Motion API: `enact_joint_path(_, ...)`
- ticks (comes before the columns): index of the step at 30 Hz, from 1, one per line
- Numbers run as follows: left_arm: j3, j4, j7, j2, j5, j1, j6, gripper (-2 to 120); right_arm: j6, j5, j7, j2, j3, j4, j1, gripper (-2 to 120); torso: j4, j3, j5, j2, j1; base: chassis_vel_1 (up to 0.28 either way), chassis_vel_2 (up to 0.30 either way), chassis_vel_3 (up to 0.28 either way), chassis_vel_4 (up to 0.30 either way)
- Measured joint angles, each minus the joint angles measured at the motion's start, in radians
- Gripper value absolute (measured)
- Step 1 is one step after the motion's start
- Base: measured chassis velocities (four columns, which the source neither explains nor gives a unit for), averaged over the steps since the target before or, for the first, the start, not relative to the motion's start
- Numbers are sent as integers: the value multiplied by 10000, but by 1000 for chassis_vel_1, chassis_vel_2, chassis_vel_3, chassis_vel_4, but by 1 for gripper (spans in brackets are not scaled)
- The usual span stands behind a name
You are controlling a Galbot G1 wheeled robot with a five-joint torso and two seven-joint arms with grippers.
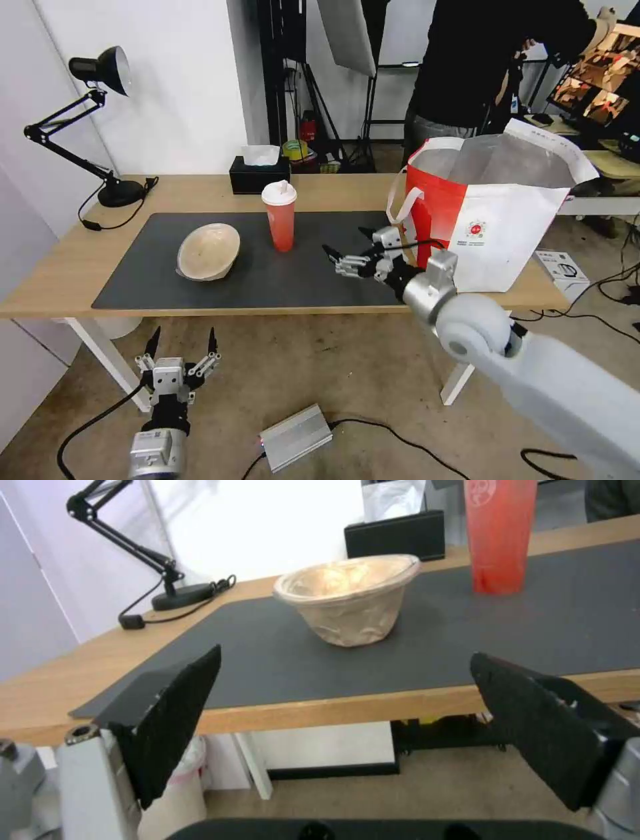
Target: Pick up the trash from the table and place it into the takeout bag.
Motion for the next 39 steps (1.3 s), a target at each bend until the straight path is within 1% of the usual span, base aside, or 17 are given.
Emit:
enact_joint_path(3,-5,0,5,39,-1,-35,0,100,-304,281,-112,95,-207,-268,519,99,0,0,-1,0,0,0,0,0,0)
enact_joint_path(6,-17,0,6,44,-2,-48,0,100,-396,408,-209,195,-362,-464,826,99,0,0,0,0,0,0,0,0,0)
enact_joint_path(10,-14,19,9,44,-3,-60,0,100,-597,579,-622,392,-464,-772,1210,99,0,0,0,0,0,0,0,0,0)
enact_joint_path(12,-12,39,11,39,-4,-77,0,100,-930,776,-983,529,-546,-989,1480,99,0,0,0,0,0,0,0,0,0)
enact_joint_path(16,-9,59,13,36,-4,-93,0,100,-1217,1011,-1353,787,-705,-1317,1849,99,0,0,0,0,0,0,0,0,0)
enact_joint_path(25,-26,100,13,9,-4,-101,0,100,-1417,1394,-1374,1335,-1114,-1933,2238,99,0,-1,1,0,0,0,0,0,0)
enact_joint_path(32,-39,125,13,-16,-5,-102,-1,100,-1540,1580,-1127,1786,-973,-2315,2239,99,0,-1,0,0,0,0,0,0,0)
enact_joint_path(39,-31,205,12,-51,-5,-162,-11,100,-1548,1539,-1063,2331,-817,-3253,2245,99,-1,0,0,0,0,0,0,0,0)
